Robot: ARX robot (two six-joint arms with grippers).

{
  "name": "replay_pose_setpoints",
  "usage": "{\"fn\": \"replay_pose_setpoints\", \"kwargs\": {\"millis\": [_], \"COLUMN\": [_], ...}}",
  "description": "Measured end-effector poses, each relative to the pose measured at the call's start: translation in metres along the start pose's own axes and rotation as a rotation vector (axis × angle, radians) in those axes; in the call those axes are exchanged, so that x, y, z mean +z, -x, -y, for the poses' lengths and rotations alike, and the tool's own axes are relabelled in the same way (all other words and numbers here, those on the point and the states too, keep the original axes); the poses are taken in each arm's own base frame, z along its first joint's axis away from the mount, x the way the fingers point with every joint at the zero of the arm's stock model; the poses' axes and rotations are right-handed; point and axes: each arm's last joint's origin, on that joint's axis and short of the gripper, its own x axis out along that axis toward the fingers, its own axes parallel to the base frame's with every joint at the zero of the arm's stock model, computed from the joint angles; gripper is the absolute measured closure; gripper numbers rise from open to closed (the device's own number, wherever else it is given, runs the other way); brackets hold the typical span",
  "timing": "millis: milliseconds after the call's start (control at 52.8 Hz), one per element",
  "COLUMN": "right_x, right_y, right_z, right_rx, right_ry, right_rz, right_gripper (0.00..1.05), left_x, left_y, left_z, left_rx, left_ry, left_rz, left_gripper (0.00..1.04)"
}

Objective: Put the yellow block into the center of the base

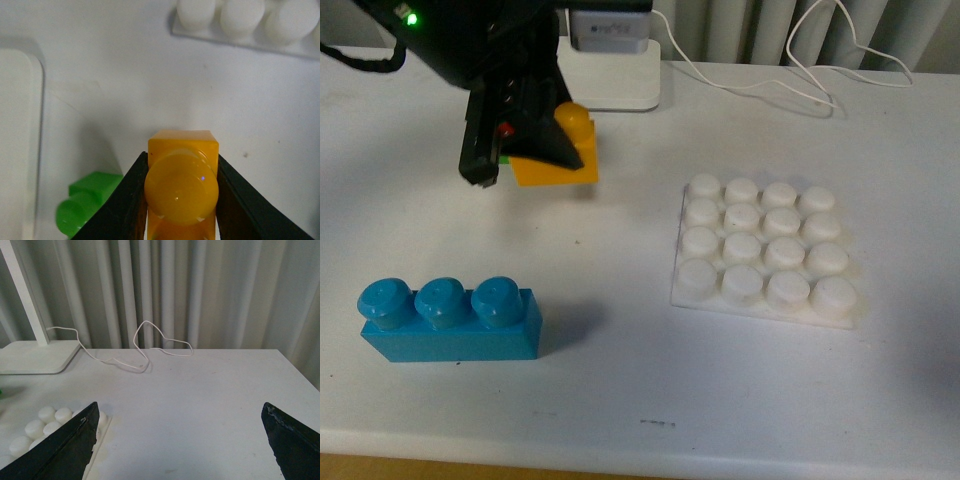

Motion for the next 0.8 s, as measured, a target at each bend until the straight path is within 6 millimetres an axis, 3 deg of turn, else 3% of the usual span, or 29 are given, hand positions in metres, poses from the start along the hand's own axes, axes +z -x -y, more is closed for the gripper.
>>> {"fn": "replay_pose_setpoints", "kwargs": {"millis": [341, 663, 796], "right_x": [0.000, 0.000, 0.000], "right_y": [0.000, 0.000, 0.000], "right_z": [0.000, 0.000, 0.000], "right_rx": [0.000, 0.000, 0.000], "right_ry": [0.000, 0.000, 0.000], "right_rz": [0.000, 0.000, 0.000], "right_gripper": [0.09, 0.09, 0.09], "left_x": [0.063, 0.095, 0.102], "left_y": [-0.010, -0.043, -0.047], "left_z": [-0.001, 0.023, 0.026], "left_rx": [-0.010, -0.111, -0.122], "left_ry": [-0.094, -0.128, -0.135], "left_rz": [0.132, 0.178, 0.193], "left_gripper": [0.73, 0.73, 0.73]}}
